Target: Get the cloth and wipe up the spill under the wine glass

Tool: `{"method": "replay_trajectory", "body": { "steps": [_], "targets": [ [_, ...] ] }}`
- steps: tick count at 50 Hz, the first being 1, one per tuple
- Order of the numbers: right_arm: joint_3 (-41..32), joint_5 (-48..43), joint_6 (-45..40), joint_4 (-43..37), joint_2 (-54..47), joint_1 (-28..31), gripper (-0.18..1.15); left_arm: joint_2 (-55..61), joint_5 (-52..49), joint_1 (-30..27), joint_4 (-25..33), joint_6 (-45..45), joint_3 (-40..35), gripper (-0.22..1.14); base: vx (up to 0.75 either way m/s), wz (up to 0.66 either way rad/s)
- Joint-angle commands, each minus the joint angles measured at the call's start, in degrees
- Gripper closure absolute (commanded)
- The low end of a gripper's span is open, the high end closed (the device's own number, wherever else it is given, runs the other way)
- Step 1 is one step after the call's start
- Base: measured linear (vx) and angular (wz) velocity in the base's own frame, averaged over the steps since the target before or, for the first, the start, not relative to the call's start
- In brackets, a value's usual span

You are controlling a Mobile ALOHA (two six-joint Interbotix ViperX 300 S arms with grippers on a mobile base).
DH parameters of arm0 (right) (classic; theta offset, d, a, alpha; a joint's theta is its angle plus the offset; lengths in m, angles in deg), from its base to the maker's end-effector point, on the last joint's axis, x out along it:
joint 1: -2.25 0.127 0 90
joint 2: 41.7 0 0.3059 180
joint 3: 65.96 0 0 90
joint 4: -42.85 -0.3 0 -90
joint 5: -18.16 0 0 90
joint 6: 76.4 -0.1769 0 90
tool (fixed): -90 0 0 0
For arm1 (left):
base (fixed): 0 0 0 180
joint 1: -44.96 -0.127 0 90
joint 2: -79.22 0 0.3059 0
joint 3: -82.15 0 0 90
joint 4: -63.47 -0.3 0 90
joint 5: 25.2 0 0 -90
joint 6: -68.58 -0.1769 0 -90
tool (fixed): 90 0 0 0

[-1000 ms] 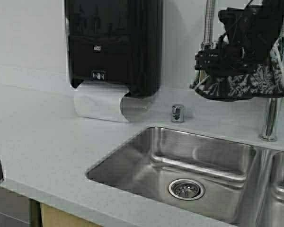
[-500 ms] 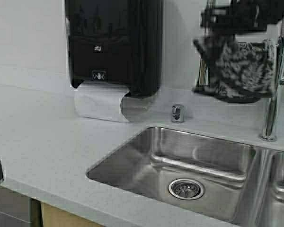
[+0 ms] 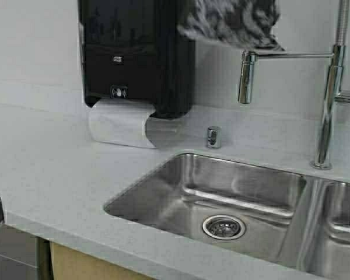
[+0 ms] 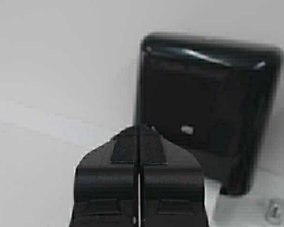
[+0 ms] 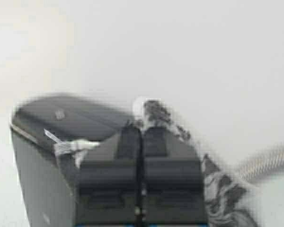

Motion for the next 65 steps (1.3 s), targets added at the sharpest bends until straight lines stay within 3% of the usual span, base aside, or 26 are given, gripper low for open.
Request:
{"method": "replay_trajectory", "body": {
  "steps": [1, 38, 65],
  "targets": [
    [-4.4, 1.7, 0.7, 0.6, 3.0, 1.6, 0.91, 0.7, 0.1, -0.1, 0.1, 0.0, -0.5, 0.89, -0.11, -0.06],
    [-2.1, 10.8, 0.7, 0.6, 9.1, 9.7, 0.91, 0.1, -0.2, -0.1, 0.5, 0.2, -0.7, 0.89, -0.16, 0.06],
    [14.3, 12.3, -0.1, 0.6, 20.8, 11.4, 0.91, -0.8, -0.7, -0.1, 0.8, 1.8, -0.8, 0.89, -0.07, 0.29]
  ]
}}
